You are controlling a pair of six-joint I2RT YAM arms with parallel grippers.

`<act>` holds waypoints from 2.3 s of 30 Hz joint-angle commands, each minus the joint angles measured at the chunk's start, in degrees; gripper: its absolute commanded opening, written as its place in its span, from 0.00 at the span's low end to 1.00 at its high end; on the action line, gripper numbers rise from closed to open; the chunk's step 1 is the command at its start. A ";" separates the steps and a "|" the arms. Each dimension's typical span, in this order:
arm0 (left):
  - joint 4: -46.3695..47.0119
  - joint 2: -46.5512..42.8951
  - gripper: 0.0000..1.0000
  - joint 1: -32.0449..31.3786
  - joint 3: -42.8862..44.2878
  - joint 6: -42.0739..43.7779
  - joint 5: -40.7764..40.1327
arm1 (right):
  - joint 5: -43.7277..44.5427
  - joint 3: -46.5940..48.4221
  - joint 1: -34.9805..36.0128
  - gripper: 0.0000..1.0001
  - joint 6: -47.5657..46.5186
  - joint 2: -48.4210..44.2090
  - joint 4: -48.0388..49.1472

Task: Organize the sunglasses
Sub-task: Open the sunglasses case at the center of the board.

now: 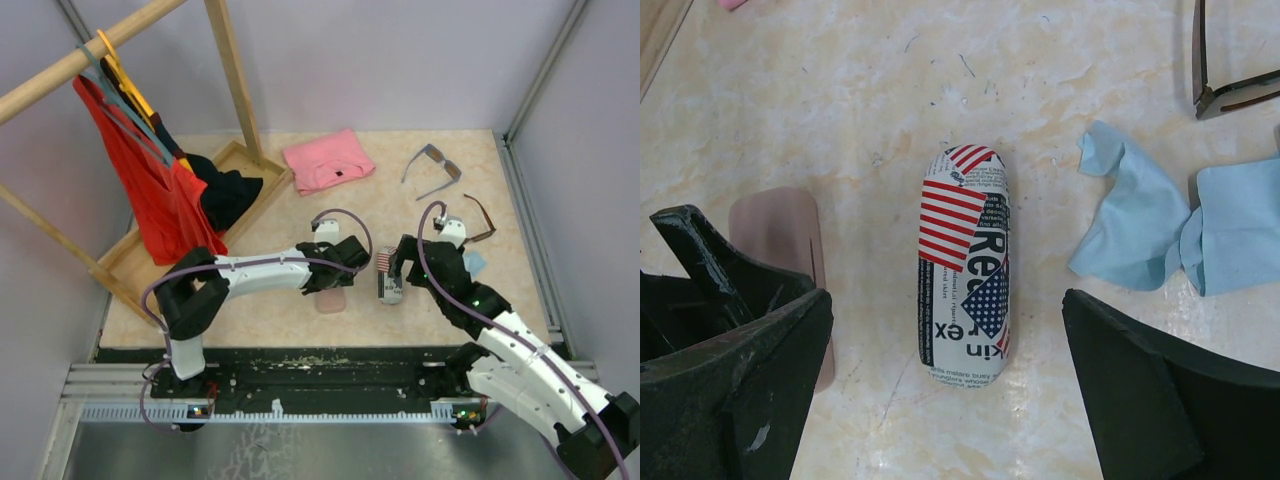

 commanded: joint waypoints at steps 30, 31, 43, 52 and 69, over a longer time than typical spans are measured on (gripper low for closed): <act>21.07 -30.48 0.00 0.67 -15.20 21.66 7.01 | -12.14 -1.23 -0.34 0.94 -5.64 -11.07 11.02; 24.84 -35.01 0.00 0.67 -17.41 24.48 9.81 | -14.02 -0.84 -0.29 0.94 -5.88 -12.07 11.72; 40.12 -59.76 0.00 0.69 -24.34 34.90 32.29 | -47.82 0.08 -0.28 0.93 -2.23 -14.00 38.48; 51.43 -61.50 0.00 0.68 -23.43 37.08 49.05 | -59.34 2.91 1.26 0.94 3.99 -5.75 61.62; 67.80 -58.28 0.00 0.68 -21.35 35.92 62.77 | -56.31 4.56 16.89 0.99 -5.34 -3.12 68.23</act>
